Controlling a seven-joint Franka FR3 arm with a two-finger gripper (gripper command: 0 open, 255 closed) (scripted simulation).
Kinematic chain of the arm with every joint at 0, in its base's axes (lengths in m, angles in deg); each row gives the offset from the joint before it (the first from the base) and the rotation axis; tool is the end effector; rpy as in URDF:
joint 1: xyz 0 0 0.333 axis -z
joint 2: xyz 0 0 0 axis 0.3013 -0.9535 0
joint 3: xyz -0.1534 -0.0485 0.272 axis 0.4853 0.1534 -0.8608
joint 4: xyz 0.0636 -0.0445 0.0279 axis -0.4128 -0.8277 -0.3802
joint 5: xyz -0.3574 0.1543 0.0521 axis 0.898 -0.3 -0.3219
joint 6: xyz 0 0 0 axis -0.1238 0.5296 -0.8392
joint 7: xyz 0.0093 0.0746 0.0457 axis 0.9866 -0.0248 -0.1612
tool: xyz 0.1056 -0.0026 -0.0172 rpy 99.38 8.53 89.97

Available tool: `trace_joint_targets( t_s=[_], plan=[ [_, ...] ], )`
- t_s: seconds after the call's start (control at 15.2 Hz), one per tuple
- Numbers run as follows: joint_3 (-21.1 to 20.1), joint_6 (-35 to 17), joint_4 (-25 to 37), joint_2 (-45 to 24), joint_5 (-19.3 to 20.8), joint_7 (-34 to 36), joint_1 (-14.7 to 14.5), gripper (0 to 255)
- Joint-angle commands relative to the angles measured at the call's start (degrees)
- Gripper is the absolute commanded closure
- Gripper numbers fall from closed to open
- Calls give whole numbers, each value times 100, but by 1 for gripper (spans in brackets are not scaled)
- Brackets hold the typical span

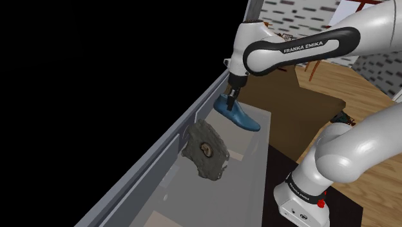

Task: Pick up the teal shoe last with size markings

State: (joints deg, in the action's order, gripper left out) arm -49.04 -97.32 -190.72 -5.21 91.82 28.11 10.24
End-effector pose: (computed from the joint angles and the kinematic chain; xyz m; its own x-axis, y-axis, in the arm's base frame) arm 0.4018 0.0509 0.4440 0.9218 0.3860 -0.0358 0.3877 -0.9175 0.0885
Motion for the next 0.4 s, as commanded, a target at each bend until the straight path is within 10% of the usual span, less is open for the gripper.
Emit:
trace_joint_targets(
  t_s=[0.0, 0.33],
  plan=[
    [4, 182, 134, 51, -7, -24, 0, 255],
    [3, 440, 327, 117, -19, -48, -3, 255]
  ],
)
